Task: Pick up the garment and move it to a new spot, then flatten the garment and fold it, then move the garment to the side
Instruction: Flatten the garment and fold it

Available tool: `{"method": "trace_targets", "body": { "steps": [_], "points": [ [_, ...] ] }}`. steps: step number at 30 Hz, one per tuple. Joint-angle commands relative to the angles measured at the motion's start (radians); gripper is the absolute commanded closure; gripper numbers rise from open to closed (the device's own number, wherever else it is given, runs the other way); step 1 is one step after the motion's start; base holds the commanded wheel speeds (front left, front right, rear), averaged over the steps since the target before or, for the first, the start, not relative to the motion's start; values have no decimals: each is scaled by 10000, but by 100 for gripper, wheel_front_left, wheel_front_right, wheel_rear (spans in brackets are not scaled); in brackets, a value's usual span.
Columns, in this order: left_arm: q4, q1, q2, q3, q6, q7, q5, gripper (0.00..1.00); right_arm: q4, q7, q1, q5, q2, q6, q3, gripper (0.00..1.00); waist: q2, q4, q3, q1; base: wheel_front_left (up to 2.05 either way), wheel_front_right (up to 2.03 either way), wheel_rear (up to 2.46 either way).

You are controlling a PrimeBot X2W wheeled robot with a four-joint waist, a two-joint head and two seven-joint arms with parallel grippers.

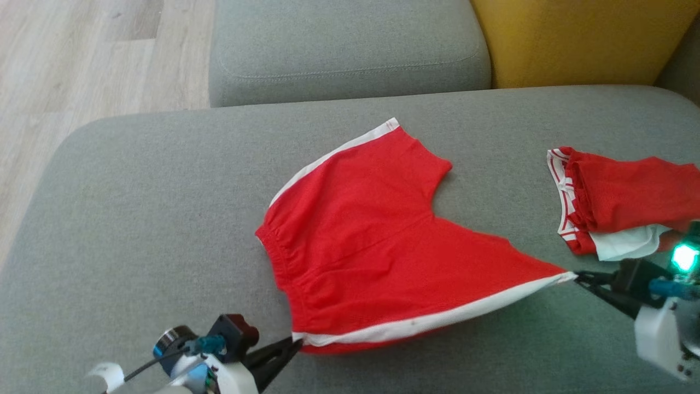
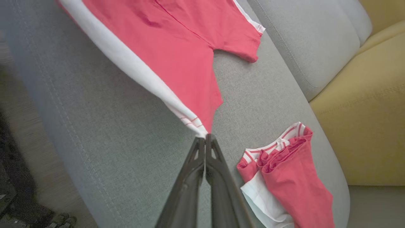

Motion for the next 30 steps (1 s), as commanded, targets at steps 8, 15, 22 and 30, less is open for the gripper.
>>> {"method": "trace_targets", "body": {
  "steps": [8, 15, 22, 30],
  "points": [
    [-1279, -816, 570, 894, 505, 120, -248, 100, 41, -73, -1011, 188, -503, 19, -148, 100, -1, 389, 388, 1, 0, 0, 0],
    [-1445, -1690, 509, 1454, 429, 75, -433, 100, 240, 265, -2387, -458, -274, 19, -148, 100, -1, 1082, 1260, 1, 0, 0, 0],
    [-1031, -2735, -18, 1805, 163, 20, -490, 100, 629, 667, -3786, -1004, 59, 19, -147, 100, -1, 1735, 2275, 1, 0, 0, 0],
    [458, -4188, -1140, 2119, -273, -250, -607, 100, 1339, 1071, -5449, -1491, 511, 19, -147, 100, -1, 2500, 3536, 1, 0, 0, 0]
  ]
}}
